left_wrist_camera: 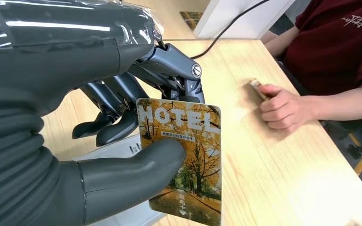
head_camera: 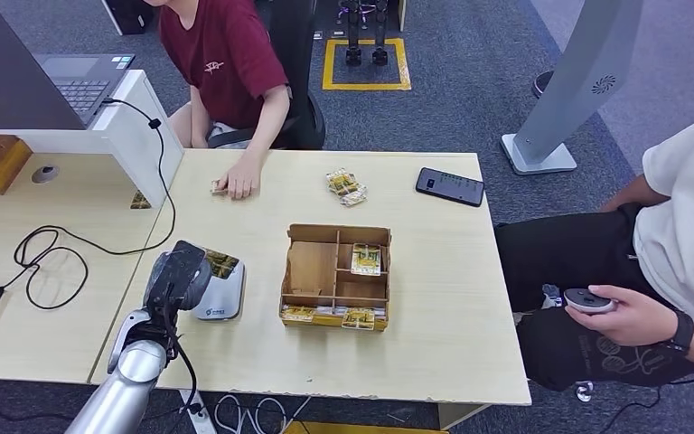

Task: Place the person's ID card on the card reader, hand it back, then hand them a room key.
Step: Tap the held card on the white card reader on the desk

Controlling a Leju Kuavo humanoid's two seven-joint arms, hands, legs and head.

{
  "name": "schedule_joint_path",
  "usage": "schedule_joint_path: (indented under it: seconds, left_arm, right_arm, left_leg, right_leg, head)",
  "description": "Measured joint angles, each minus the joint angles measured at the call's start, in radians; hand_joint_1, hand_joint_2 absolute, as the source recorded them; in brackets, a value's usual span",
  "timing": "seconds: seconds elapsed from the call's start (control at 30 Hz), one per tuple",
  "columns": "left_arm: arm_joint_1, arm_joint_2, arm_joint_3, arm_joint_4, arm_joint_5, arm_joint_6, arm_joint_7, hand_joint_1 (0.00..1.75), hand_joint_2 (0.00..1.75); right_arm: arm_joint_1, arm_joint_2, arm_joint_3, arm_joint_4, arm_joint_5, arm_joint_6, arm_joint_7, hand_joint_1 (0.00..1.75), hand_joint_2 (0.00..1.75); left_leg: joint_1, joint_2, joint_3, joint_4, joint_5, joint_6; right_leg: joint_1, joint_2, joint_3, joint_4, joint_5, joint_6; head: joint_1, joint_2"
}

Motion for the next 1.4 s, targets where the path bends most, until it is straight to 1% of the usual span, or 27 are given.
schedule_joint_path:
  seconds: [0.13,0.27,0.57,0.77,1.07,1.4]
  left_arm:
    - [-0.001,0.000,0.000,0.014,-0.002,0.004,0.005,1.75,1.75]
    - [-0.005,-0.001,-0.004,0.037,-0.046,0.033,0.024,1.75,1.75]
    - [-0.005,-0.005,-0.010,0.085,-0.140,0.067,0.051,1.75,1.75]
    - [-0.003,-0.019,-0.010,0.126,-0.224,0.082,0.070,1.75,1.75]
    - [-0.002,-0.053,-0.011,0.177,-0.311,0.081,0.092,1.75,1.75]
    - [-0.001,-0.072,-0.011,0.208,-0.359,0.085,0.104,1.75,1.75]
  right_arm:
    - [0.000,0.010,0.000,0.000,0.002,-0.004,0.011,0.00,0.00]
    - [0.000,0.015,0.000,0.000,0.006,-0.005,0.020,0.00,0.00]
    - [0.000,0.016,0.000,0.000,0.008,0.012,0.002,0.00,0.00]
    - [-0.001,0.021,0.000,0.000,0.023,0.001,0.026,0.00,0.00]
    - [-0.002,0.019,0.000,0.000,0.023,0.019,0.003,0.00,0.00]
    - [-0.003,0.019,0.001,0.000,0.026,0.018,0.002,0.00,0.00]
  left_leg:
    - [0.000,0.000,0.000,0.000,0.000,0.000]
    - [0.000,0.000,0.000,0.000,0.000,0.000]
    - [0.000,0.000,0.000,0.000,0.000,0.000]
    - [0.000,0.000,0.000,0.000,0.000,0.000]
    - [0.000,0.000,0.000,0.000,0.000,0.000]
    - [0.000,0.000,0.000,0.000,0.000,0.000]
  right_leg:
    - [0.000,0.000,0.000,0.000,0.000,0.000]
    - [0.000,0.000,0.000,0.000,0.000,0.000]
    - [0.000,0.000,0.000,0.000,0.000,0.000]
    - [0.000,0.000,0.000,0.000,0.000,0.000]
    - [0.000,0.000,0.001,0.000,0.000,0.000]
    - [0.000,0.000,0.001,0.000,0.000,0.000]
  head:
    - [0.000,0.000]
    - [0.000,0.000]
    - [0.000,0.000]
    - [0.000,0.000]
    - [0.000,0.000]
    - [0.000,0.000]
